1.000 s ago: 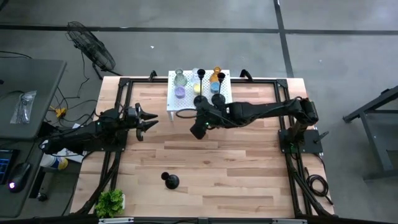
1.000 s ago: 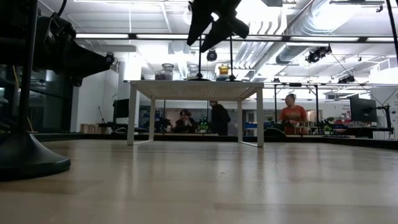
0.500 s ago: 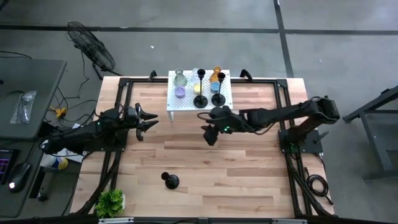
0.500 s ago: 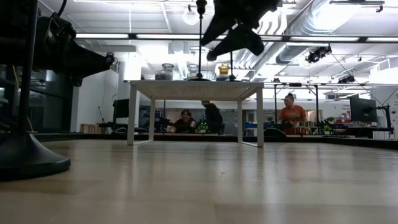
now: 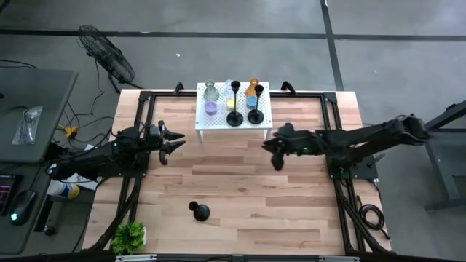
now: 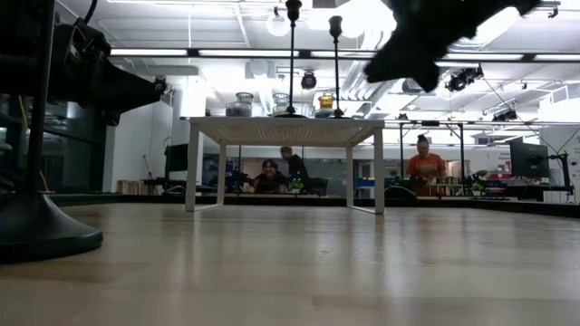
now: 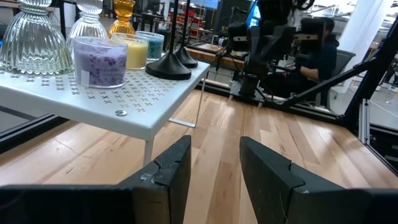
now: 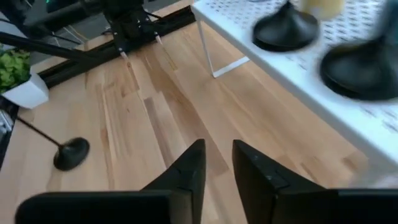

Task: Pick & Place candle stick holders
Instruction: Put the black candle holder on the shelf aligned with the other black candle holders

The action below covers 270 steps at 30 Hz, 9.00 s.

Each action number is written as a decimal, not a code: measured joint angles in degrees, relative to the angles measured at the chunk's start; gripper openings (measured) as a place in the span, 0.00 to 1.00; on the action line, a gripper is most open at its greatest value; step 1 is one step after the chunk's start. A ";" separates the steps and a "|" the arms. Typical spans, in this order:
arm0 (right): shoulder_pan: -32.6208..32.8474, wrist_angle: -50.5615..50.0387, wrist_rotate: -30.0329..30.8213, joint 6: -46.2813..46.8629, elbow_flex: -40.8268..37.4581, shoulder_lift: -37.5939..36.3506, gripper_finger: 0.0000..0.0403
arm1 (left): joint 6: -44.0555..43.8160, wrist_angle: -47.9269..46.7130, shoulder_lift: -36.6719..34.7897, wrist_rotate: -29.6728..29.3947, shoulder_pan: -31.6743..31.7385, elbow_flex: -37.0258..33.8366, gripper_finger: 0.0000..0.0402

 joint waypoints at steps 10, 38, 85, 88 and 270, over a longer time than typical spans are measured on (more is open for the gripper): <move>0.00 6.27 -0.01 -1.45 -21.44 -23.08 0.11 | -0.02 -0.02 0.00 0.00 -0.02 0.00 0.33; 0.00 9.41 -3.63 -13.91 -40.95 -58.07 0.10 | 0.00 0.00 0.00 -0.02 -0.01 0.00 0.33; -5.14 7.07 -16.80 -17.36 -41.43 -60.91 0.10 | -0.01 -0.02 0.00 -0.02 -0.01 0.00 0.33; -5.14 7.09 -16.75 -17.36 -41.45 -60.91 0.10 | 0.00 0.00 0.00 -0.02 0.00 0.00 0.33; -5.15 7.81 -16.73 -17.33 -41.49 -60.91 0.10 | -3.49 32.10 75.45 -33.42 -60.35 25.90 0.18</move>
